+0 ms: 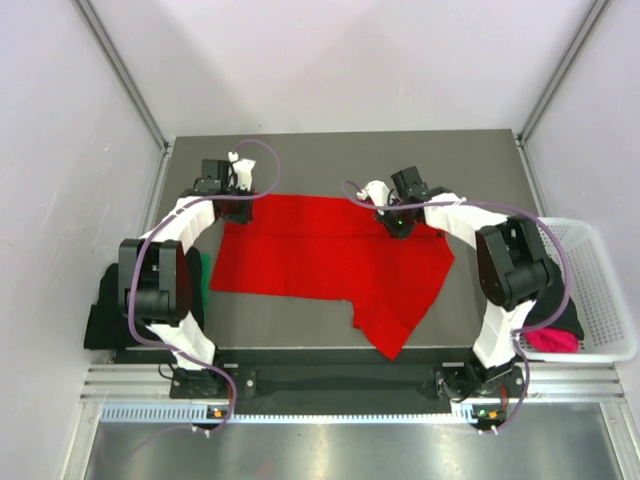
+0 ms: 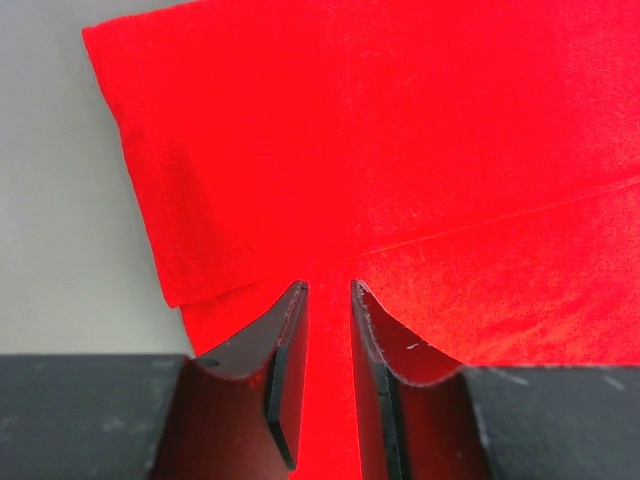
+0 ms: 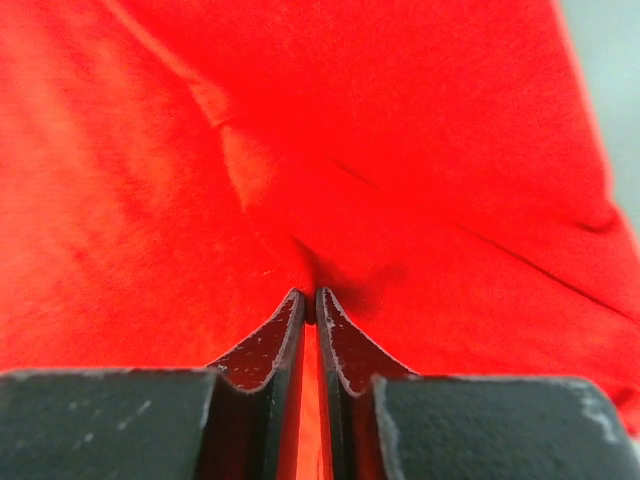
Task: Fold and stack the t-shirts
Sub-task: Fold the tshirt
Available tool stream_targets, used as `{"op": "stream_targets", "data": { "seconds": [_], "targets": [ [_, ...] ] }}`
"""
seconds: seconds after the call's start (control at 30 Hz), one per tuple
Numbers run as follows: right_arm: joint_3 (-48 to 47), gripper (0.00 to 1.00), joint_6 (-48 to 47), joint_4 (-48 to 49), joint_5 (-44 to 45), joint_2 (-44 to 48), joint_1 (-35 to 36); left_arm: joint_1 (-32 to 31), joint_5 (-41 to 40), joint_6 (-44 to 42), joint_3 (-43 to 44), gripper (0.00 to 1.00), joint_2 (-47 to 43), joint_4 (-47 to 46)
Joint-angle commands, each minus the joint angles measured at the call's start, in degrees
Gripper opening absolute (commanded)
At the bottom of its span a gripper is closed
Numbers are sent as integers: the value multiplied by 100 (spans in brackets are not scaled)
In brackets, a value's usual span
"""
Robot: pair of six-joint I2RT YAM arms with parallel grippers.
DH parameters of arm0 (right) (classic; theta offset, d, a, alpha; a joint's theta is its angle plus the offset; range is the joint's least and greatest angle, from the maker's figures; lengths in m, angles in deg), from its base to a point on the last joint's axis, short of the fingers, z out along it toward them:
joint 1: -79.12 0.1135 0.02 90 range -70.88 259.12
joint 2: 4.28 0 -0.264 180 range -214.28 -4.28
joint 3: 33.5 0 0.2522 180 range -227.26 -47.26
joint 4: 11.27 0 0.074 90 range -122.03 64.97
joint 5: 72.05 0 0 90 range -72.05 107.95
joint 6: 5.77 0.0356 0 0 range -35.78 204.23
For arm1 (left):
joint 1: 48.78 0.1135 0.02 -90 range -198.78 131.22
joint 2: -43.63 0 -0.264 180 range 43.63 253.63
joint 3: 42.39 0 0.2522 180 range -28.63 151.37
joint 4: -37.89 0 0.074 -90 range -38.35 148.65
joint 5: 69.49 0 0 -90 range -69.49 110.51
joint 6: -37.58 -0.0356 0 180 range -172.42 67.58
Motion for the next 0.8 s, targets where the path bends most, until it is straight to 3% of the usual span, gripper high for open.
{"op": "stream_targets", "data": {
  "seconds": [0.0, 0.2, 0.33, 0.5, 0.7, 0.77],
  "targets": [
    [-17, 8, 60, -153, 335, 823, 274, -7, -27, -72, -83, 29, -392, -262],
    [36, 9, 208, -680, 722, 1350, 766, 2, -45, -133, -294, 29, -656, -437],
    [491, 22, 420, -611, 889, 1842, 1126, 10, -80, -151, -303, 29, -727, -446],
    [686, 27, 429, -470, 959, 2230, 1083, 10, -150, -169, -171, 30, -631, -376],
    [344, 25, 403, -601, 698, 1616, 232, 10, -124, -151, 110, 30, -200, -192],
    [203, 29, 367, -777, 565, 1335, -190, 10, -89, -133, 171, 30, -103, -139]
  ]
}}
